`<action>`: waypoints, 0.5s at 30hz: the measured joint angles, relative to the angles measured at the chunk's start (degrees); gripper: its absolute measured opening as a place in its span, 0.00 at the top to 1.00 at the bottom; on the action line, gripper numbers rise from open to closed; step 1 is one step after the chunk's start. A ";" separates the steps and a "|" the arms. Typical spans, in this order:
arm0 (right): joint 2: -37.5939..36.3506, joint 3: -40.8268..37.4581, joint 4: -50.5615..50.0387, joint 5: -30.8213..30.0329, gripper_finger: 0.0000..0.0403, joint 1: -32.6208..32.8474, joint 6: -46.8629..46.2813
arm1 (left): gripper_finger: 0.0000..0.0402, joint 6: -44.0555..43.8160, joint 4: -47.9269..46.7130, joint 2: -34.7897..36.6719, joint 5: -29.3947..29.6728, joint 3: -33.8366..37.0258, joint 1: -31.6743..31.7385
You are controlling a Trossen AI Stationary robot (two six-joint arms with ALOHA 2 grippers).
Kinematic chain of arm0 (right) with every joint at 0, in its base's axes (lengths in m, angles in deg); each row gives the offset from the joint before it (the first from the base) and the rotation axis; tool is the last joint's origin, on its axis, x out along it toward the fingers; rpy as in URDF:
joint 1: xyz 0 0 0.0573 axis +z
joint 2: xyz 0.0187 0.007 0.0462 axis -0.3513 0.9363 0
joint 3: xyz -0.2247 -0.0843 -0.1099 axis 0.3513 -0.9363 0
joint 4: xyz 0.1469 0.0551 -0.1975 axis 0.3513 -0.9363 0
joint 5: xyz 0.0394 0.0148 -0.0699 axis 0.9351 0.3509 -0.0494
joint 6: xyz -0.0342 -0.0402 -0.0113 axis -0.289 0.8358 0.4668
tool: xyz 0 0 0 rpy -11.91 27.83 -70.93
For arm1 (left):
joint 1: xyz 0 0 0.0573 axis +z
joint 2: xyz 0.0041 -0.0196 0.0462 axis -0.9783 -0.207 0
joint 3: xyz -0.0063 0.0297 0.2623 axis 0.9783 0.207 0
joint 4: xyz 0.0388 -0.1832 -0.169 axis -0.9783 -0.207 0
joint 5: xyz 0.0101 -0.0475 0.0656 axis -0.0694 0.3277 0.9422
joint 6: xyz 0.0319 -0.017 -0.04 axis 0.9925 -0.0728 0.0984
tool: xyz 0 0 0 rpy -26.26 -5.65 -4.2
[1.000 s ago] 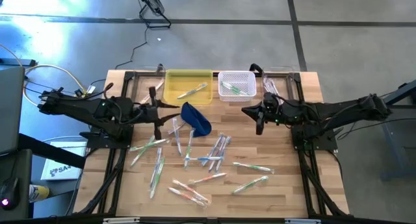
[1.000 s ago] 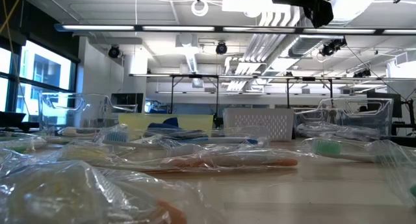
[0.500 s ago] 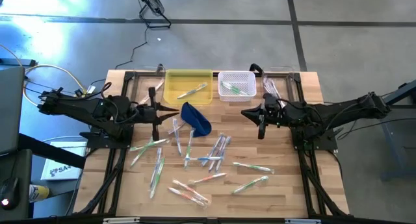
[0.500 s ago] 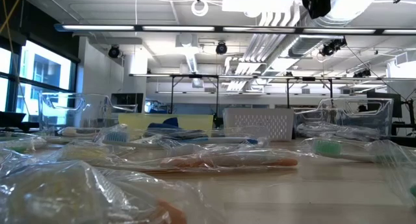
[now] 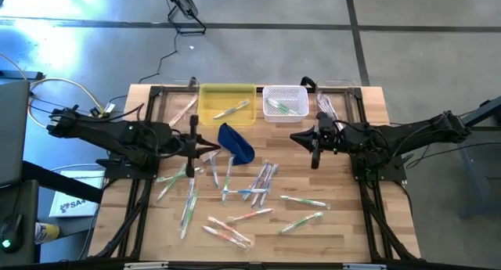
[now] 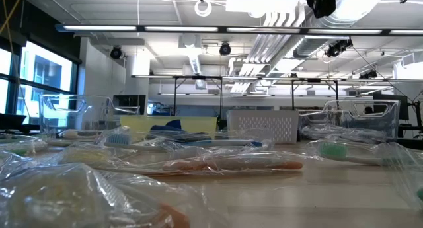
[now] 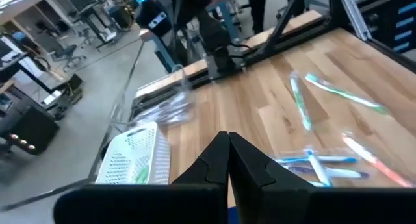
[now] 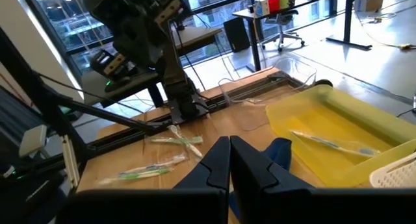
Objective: Pick & Place Toothbrushes
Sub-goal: Put the blue toothbrush into the yellow bin
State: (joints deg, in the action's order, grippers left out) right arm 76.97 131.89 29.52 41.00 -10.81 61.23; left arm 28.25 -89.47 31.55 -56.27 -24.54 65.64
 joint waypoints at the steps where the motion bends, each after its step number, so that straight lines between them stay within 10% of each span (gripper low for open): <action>1: 0.00 0.00 -0.01 0.10 0.99 0.00 0.00 | 1.00 0.16 0.11 -0.42 -0.08 0.00 0.01; 10: 0.02 0.00 -0.07 0.47 0.99 0.00 0.42 | 1.00 -0.78 0.11 -3.56 -1.04 0.01 0.03; 15: 0.02 0.00 -0.08 0.43 0.99 0.00 0.42 | 1.00 -15.06 -1.17 -3.70 0.49 0.01 0.03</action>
State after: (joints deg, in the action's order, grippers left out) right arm 77.00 131.89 29.43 41.44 -10.81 61.65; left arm 13.19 -90.65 27.85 -55.78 -24.53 65.67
